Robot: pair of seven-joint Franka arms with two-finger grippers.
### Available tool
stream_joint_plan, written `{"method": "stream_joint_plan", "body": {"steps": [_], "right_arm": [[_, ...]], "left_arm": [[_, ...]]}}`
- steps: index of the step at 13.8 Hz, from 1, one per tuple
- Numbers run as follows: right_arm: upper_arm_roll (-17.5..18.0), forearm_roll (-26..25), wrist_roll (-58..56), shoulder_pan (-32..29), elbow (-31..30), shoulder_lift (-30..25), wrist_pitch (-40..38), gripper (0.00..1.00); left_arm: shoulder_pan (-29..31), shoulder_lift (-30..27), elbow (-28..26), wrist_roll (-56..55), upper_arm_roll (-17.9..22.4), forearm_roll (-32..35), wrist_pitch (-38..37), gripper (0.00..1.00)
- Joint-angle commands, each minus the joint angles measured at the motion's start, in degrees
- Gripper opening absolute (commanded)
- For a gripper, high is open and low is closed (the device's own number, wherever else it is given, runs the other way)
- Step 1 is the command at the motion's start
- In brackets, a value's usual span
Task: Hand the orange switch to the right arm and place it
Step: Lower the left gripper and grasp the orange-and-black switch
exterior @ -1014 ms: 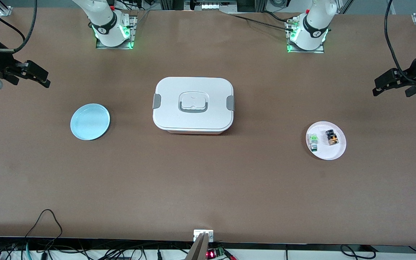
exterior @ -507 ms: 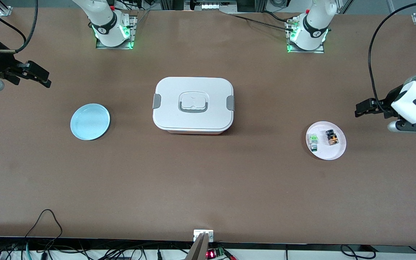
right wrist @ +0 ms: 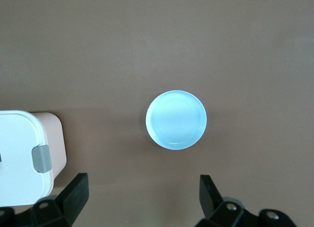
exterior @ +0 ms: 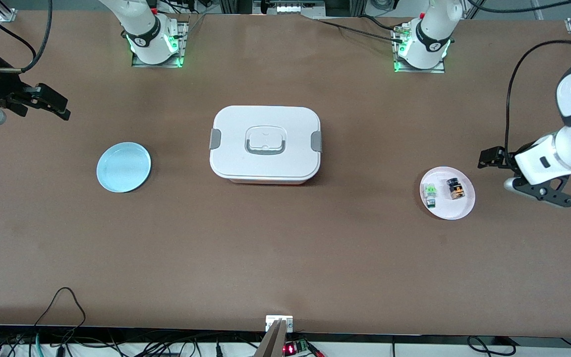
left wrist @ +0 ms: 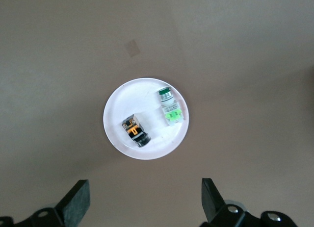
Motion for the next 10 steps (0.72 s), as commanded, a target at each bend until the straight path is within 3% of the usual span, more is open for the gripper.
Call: {"method": "stream_joint_plan", "body": {"steps": [1,6,10], "right_arm": [[0.5,0.2,-0.4,-0.6,-0.4,-0.6,-0.1,1.0],[0.5,0.3,-0.4,-0.6,-0.4,-0.8,0.1,1.0],[0.6,0.3,-0.4,-0.6,-0.4,-0.6,0.6,1.0]], "left_arm": [[1.9,2.2,-4.7,8.0,-0.3,0.6,4.8,1.0],[5.4,10.4,-10.7,29.1,-1.2,0.6,22.9,1.0],[11.0,14.5,-12.7,38.6,-5.7,0.6,28.1,1.0]]}}
